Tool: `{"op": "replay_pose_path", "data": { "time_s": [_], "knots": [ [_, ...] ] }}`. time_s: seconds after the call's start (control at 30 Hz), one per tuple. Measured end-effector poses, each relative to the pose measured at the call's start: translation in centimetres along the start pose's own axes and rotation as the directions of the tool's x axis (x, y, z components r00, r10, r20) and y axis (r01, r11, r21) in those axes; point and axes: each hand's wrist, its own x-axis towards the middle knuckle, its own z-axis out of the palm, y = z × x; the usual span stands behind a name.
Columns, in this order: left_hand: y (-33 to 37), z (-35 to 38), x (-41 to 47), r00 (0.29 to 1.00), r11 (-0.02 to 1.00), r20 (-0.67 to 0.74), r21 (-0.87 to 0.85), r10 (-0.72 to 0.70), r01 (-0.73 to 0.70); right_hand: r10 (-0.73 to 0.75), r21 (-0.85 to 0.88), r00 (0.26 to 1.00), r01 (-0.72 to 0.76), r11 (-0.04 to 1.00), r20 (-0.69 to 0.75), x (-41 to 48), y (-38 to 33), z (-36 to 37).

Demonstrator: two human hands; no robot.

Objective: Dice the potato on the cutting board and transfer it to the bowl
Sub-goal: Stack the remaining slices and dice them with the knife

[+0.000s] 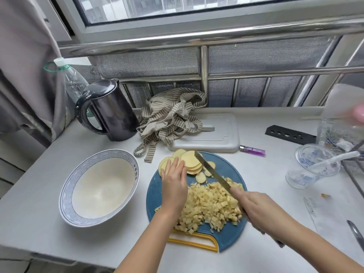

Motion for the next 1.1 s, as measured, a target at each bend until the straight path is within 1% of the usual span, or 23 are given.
{"op": "replay_pose_path", "data": {
  "time_s": [0.03, 0.07, 0.1, 0.17, 0.23, 0.3, 0.33, 0.37, 0.4, 0.43, 0.47, 0.5, 0.53, 0.57, 0.6, 0.63, 0.73, 0.8, 0.87, 0.9, 0.93, 1.0, 1.1],
  "knots": [
    [0.0, -0.6, 0.2, 1.000, 1.000, -0.009, 0.018, 0.024, -0.024, -0.080, -0.199, 0.996, 0.070, 0.978, -0.042, 0.1, 0.2, -0.4],
    [0.2, -1.3, 0.6, 0.999, 0.998, -0.017, 0.044, 0.047, -0.047, -0.149, -0.373, 0.987, 0.114, 0.921, -0.065, 0.2, 0.3, -1.0],
    [0.2, -2.0, 0.6, 0.998, 0.996, -0.017, 0.073, 0.060, -0.059, -0.199, -0.511, 0.978, 0.140, 0.848, -0.061, 0.3, 0.4, -1.4],
    [0.3, -3.2, 1.1, 0.997, 0.991, -0.002, 0.111, 0.075, -0.075, -0.249, -0.695, 0.968, 0.160, 0.701, -0.029, 0.6, 0.2, -2.4],
    [0.3, -4.0, 1.3, 0.995, 0.986, 0.013, 0.135, 0.098, -0.099, -0.255, -0.790, 0.967, 0.177, 0.587, 0.028, 0.9, 0.1, -3.0],
    [0.4, -4.4, 1.6, 0.986, 0.973, 0.013, 0.160, 0.167, -0.167, -0.262, -0.839, 0.963, 0.199, 0.506, 0.070, 1.1, 0.0, -3.3],
    [0.7, -4.6, 1.5, 0.976, 0.961, 0.043, 0.173, 0.213, -0.217, -0.261, -0.859, 0.961, 0.206, 0.469, 0.088, 1.2, -0.2, -3.3],
    [1.2, -4.5, 1.2, 0.958, 0.943, 0.128, 0.186, 0.256, -0.277, -0.258, -0.875, 0.961, 0.209, 0.436, 0.100, 1.2, -0.5, -3.3],
    [1.8, -4.3, 0.6, 0.918, 0.914, 0.259, 0.197, 0.301, -0.355, -0.255, -0.890, 0.961, 0.206, 0.406, 0.106, 1.3, -0.7, -3.2],
    [2.4, -4.0, -0.1, 0.846, 0.873, 0.413, 0.200, 0.336, -0.444, -0.265, -0.901, 0.958, 0.207, 0.382, 0.107, 1.5, -0.9, -3.0],
    [3.0, -3.5, -0.9, 0.755, 0.826, 0.554, 0.196, 0.351, -0.529, -0.283, -0.903, 0.953, 0.210, 0.375, 0.104, 1.6, -1.1, -2.8],
    [3.6, -3.0, -1.6, 0.668, 0.786, 0.655, 0.180, 0.353, -0.591, -0.311, -0.903, 0.946, 0.214, 0.373, 0.095, 1.8, -1.2, -2.6],
    [3.8, -2.4, -2.2, 0.607, 0.766, 0.713, 0.155, 0.349, -0.623, -0.360, -0.896, 0.930, 0.223, 0.383, 0.077, 2.0, -1.2, -2.3],
    [3.8, -1.9, -2.5, 0.574, 0.762, 0.742, 0.135, 0.346, -0.634, -0.435, -0.888, 0.899, 0.244, 0.390, 0.056, 2.1, -1.3, -2.2],
    [3.5, -1.6, -2.6, 0.563, 0.762, 0.751, 0.127, 0.344, -0.635, -0.505, -0.895, 0.862, 0.255, 0.367, 0.038, 2.5, -1.1, -2.1],
    [3.3, -1.4, -2.4, 0.569, 0.764, 0.749, 0.132, 0.340, -0.631, -0.507, -0.903, 0.861, 0.249, 0.352, 0.040, 2.6, -0.8, -2.0],
    [2.3, -1.3, -1.5, 0.614, 0.754, 0.717, 0.190, 0.331, -0.628, -0.640, -0.927, 0.768, 0.258, 0.272, 0.025, 3.2, 0.1, -2.3],
    [1.6, -1.3, -1.1, 0.627, 0.734, 0.713, 0.237, 0.314, -0.637, -0.650, -0.919, 0.759, 0.289, 0.269, 0.048, 3.3, 0.8, -2.5],
    [0.9, -1.4, -0.7, 0.628, 0.708, 0.717, 0.273, 0.301, -0.651, -0.559, -0.898, 0.828, 0.281, 0.338, 0.049, 2.7, 0.5, -2.5],
    [0.5, -1.5, -0.5, 0.630, 0.705, 0.720, 0.285, 0.289, -0.650, -0.530, -0.890, 0.846, 0.279, 0.360, 0.050, 2.2, 0.4, -2.5],
    [0.0, -1.5, -0.4, 0.634, 0.706, 0.722, 0.296, 0.276, -0.644, -0.555, -0.893, 0.830, 0.290, 0.343, 0.057, 2.0, 0.8, -2.5],
    [-0.8, -1.5, -0.2, 0.640, 0.706, 0.727, 0.317, 0.248, -0.634, -0.475, -0.883, 0.876, 0.282, 0.376, 0.077, 1.4, 0.8, -3.3],
    [-1.5, -1.5, -0.3, 0.638, 0.669, 0.736, 0.357, 0.228, -0.652, -0.328, -0.904, 0.938, 0.231, 0.359, 0.110, 0.4, 1.0, -3.7]
  ]
}}
